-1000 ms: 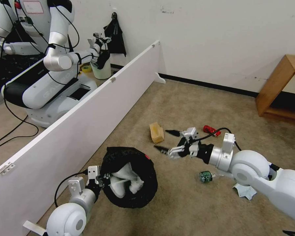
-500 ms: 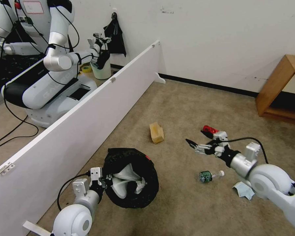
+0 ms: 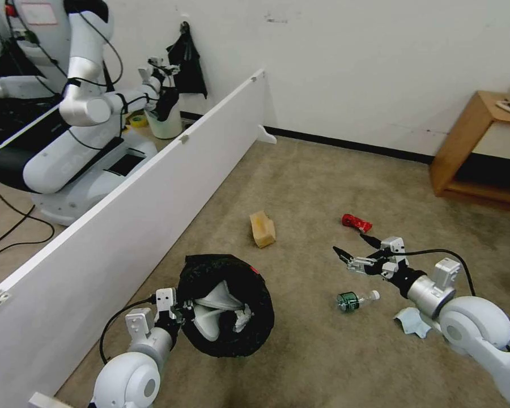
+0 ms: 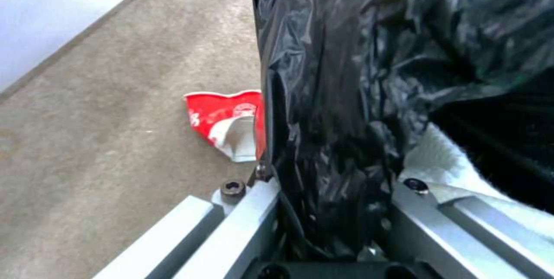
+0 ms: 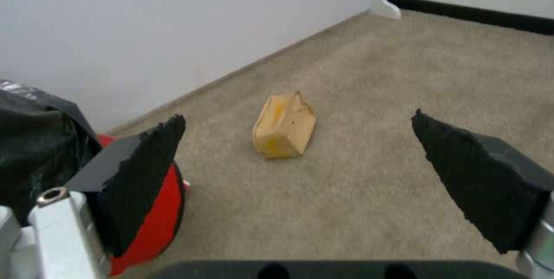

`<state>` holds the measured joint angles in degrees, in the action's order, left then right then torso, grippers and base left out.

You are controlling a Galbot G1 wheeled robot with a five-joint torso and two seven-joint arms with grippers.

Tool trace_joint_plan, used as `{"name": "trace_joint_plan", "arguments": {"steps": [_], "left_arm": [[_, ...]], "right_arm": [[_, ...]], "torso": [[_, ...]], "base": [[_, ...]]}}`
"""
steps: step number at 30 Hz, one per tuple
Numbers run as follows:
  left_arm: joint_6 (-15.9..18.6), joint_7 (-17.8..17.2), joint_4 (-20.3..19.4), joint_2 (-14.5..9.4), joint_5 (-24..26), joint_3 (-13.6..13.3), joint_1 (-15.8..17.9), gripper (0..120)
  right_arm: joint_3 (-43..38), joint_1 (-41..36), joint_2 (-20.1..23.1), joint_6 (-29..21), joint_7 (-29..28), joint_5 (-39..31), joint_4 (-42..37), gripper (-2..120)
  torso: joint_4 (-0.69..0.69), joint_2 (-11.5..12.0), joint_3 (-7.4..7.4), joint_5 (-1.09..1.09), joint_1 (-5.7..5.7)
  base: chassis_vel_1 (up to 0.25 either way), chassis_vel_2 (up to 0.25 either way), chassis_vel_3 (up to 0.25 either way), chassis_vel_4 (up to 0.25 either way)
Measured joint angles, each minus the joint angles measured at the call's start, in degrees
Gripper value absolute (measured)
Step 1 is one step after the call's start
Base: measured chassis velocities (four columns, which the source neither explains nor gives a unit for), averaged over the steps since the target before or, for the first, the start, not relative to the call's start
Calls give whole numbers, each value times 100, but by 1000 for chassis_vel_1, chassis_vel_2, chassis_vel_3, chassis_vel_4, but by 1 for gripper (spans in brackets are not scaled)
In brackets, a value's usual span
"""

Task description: Pick up the trash bin, then pick up the garbage from the floor and place it into the trash bin.

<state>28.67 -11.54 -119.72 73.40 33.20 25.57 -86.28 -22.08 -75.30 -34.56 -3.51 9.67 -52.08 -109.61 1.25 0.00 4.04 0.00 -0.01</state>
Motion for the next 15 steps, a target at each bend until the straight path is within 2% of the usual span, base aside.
{"name": "trace_joint_plan", "arguments": {"steps": [3,5,15], "left_arm": [[0,0,-3,-5,1,-4,0,0],[9,3,-9,-26,-3,-15,0,0],[23,-7,-9,-85,16,-67,21,0]], "right_arm": [[1,-13,0,-9,-8,7,-3,100],[-68,-127,20,-37,-21,43,-23,100],[-597,-676,119,-104,-46,184,-144,100]], "torso": [[0,0,0,1,0],[-6,0,0,0,0],[-3,0,0,0,0]], "base": [[0,0,0,0],[0,0,0,0],[0,0,0,0]]}}
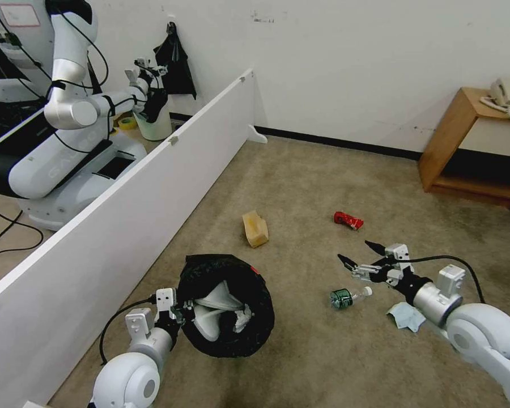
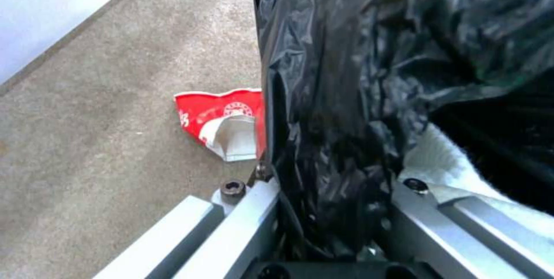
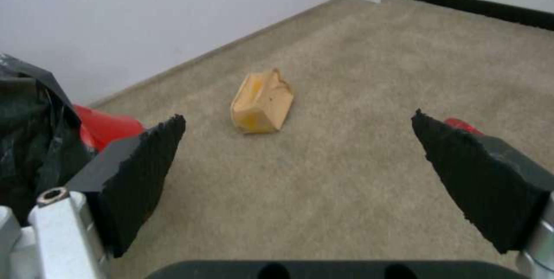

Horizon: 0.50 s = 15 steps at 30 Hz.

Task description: Pick up the trash bin, then pick up the garbage from the floor and place it into the trash bin.

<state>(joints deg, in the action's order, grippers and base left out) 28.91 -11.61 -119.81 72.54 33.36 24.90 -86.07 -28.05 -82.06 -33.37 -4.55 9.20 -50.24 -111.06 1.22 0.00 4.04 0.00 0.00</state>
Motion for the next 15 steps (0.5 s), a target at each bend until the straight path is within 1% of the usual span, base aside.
{"name": "trace_joint_plan", "arguments": {"steps": [4,7,8,11,12,15], "left_arm": [[-13,-16,0,-18,8,-14,1,0],[-48,-31,0,-22,23,-23,4,0],[-61,-44,0,-23,33,-23,11,0],[-80,-71,0,-23,48,-23,13,0],[-90,-80,-2,-22,50,-18,13,0],[-108,-91,-11,-15,50,-4,4,0]], "right_arm": [[-173,-160,14,-11,-17,10,-63,100],[-227,-197,14,-18,-76,7,-88,100],[-238,-201,6,-19,-126,0,-103,100],[-239,-204,-9,-20,-165,-4,-130,100],[-230,-192,-21,-27,-210,19,-142,100],[-178,-143,-36,-88,-237,20,-151,100]], "torso": [[-2,0,0,0,0],[0,0,0,0,0],[2,0,0,0,0],[1,0,0,0,0],[-2,0,0,0,0],[-1,0,0,0,0]], "base": [[0,0,0,0],[0,0,0,0],[0,0,0,0],[0,0,0,0],[0,0,0,0],[0,0,0,0]]}}
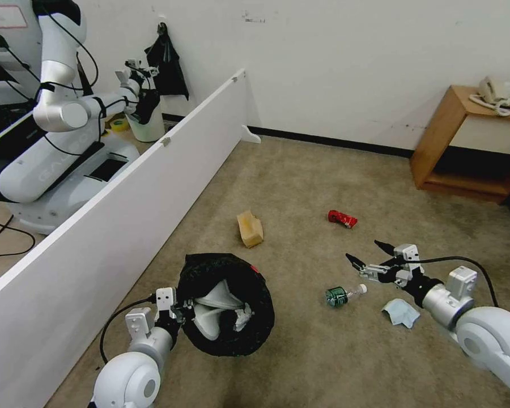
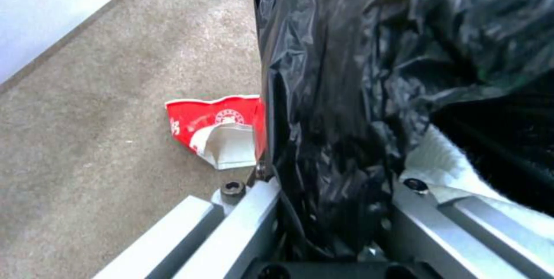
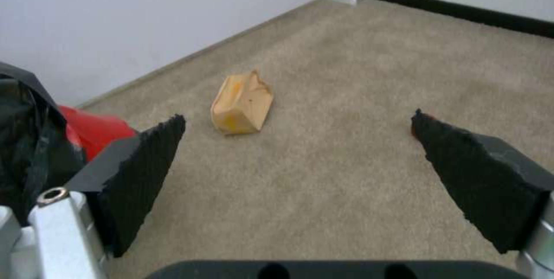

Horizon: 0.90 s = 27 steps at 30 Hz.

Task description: Pick up the trash bin, then pick up the garbage from the floor and place it into the trash bin.

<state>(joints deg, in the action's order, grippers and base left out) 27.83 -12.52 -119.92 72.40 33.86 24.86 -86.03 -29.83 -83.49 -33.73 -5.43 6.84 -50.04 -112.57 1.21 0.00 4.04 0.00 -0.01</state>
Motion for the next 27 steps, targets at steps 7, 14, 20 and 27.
{"name": "trace_joint_plan", "arguments": {"steps": [7,14,20,27], "left_arm": [[-20,-1,-32,22,1,18,-23,0],[-25,-2,-33,68,2,19,-12,0],[-26,-2,-24,86,2,19,9,0],[-34,2,7,110,4,19,14,0]], "right_arm": [[123,139,-2,-166,27,-90,-11,100],[189,225,5,-170,59,-123,43,100],[222,271,7,-82,63,-147,103,100],[301,344,-12,6,45,-145,170,100]], "torso": [[-1,0,0,0,0],[1,0,0,1,0],[0,0,0,0,0],[4,0,0,-2,0]], "base": [[0,0,0,0],[-33,-33,35,23],[-144,-156,160,134],[-188,-184,171,180]]}}
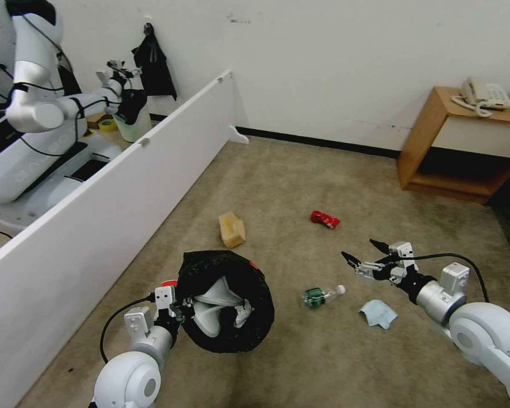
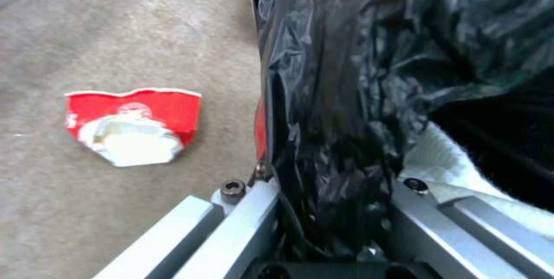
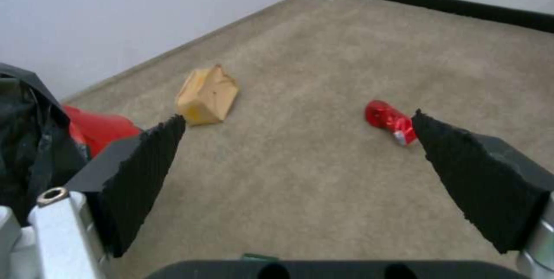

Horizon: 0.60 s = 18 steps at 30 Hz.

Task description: Pick up the trash bin, then pick up the garbage from the floor and place it into the trash bin.

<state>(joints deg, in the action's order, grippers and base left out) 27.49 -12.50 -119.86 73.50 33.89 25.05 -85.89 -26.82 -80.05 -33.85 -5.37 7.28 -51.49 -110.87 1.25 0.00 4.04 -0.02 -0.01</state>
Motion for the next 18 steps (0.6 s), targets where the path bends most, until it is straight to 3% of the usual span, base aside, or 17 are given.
{"name": "trace_joint_plan", "arguments": {"steps": [9,18], "left_arm": [[-5,2,29,30,-12,14,5,0],[-6,2,49,30,-10,10,32,0]], "right_arm": [[102,77,-16,74,23,52,87,100],[158,144,-20,111,294,-19,140,100]], "torso": [[-7,0,0,4,0],[-3,0,0,2,0]], "base": [[-3,-8,-2,2],[0,0,0,0]]}}
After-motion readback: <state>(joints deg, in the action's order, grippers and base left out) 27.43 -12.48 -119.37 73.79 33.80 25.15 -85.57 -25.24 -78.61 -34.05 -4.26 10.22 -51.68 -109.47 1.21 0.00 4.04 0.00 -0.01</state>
